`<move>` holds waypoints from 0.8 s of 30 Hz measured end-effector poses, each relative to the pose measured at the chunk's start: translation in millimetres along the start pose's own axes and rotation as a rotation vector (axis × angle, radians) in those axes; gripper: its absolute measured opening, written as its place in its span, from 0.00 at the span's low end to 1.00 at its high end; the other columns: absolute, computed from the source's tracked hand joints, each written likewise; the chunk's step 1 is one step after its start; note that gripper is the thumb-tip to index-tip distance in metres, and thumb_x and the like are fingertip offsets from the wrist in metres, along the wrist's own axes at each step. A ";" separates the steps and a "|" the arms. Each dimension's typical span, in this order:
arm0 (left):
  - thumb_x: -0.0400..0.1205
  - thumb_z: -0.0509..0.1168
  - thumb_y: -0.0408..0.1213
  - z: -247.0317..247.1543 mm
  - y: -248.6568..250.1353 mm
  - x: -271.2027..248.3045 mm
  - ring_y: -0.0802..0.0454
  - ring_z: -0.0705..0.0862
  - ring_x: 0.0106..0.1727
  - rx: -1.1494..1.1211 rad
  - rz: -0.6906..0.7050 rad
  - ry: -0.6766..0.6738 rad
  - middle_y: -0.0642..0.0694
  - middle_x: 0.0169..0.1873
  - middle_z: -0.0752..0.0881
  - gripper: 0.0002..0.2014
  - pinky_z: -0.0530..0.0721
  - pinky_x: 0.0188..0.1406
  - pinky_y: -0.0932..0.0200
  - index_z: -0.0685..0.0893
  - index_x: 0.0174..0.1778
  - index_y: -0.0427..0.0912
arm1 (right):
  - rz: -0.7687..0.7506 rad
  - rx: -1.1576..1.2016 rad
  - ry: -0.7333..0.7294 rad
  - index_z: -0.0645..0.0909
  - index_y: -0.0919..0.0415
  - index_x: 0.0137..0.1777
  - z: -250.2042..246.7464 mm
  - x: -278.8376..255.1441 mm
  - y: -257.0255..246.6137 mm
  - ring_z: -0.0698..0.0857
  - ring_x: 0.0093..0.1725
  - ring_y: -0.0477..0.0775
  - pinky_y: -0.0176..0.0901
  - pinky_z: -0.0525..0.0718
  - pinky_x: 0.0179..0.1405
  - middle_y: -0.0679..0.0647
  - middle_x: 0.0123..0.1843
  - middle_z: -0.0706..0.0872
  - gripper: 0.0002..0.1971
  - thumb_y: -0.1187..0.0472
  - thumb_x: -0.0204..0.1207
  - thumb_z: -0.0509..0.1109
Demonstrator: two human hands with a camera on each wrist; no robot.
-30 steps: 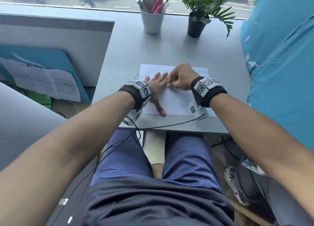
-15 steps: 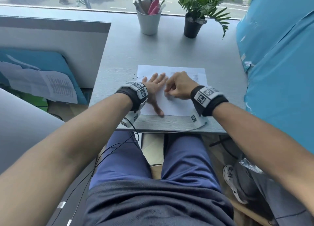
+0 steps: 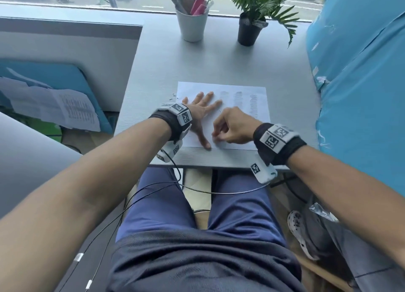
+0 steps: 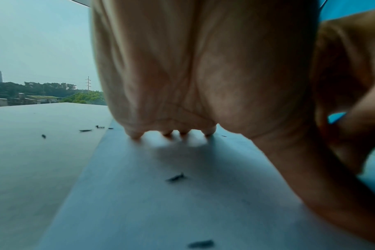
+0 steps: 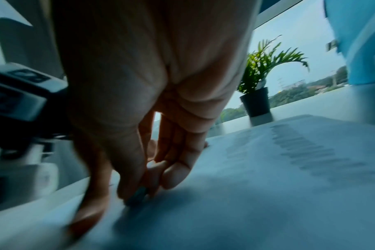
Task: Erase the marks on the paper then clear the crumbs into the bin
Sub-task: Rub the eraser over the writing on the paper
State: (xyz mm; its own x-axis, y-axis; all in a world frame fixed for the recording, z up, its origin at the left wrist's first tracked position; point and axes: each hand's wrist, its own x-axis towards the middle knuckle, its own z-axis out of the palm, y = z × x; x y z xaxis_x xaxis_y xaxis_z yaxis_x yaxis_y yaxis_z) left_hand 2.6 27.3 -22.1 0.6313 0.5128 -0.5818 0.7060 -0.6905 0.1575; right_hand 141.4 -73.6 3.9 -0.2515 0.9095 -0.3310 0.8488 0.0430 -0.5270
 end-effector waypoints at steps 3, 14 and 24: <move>0.51 0.81 0.69 -1.8 1.9 -0.7 0.46 0.26 0.82 0.022 -0.008 -0.027 0.51 0.82 0.25 0.76 0.34 0.79 0.29 0.29 0.82 0.61 | 0.043 -0.003 0.154 0.92 0.60 0.41 -19.2 14.8 15.1 0.84 0.33 0.44 0.37 0.86 0.36 0.47 0.32 0.87 0.03 0.65 0.67 0.78; 0.51 0.81 0.69 -6.6 8.9 -0.5 0.41 0.27 0.82 0.065 -0.039 -0.047 0.47 0.81 0.24 0.75 0.41 0.77 0.22 0.30 0.81 0.67 | 0.075 0.021 0.193 0.92 0.59 0.40 -22.9 10.4 25.4 0.85 0.32 0.43 0.35 0.82 0.34 0.47 0.31 0.88 0.04 0.65 0.66 0.79; 0.50 0.80 0.70 -5.5 11.6 0.5 0.40 0.28 0.83 0.061 -0.051 -0.024 0.46 0.82 0.25 0.76 0.44 0.77 0.21 0.30 0.81 0.66 | 0.123 0.061 0.247 0.91 0.60 0.40 -18.8 5.0 30.1 0.87 0.36 0.47 0.40 0.87 0.40 0.51 0.35 0.90 0.03 0.64 0.67 0.80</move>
State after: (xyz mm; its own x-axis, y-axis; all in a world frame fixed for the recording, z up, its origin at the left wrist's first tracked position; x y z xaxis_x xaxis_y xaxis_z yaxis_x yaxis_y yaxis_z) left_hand 12.9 22.3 -16.2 0.5868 0.5359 -0.6071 0.7155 -0.6942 0.0787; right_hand 174.4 -60.0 1.1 -0.0213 0.9799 -0.1981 0.8346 -0.0917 -0.5431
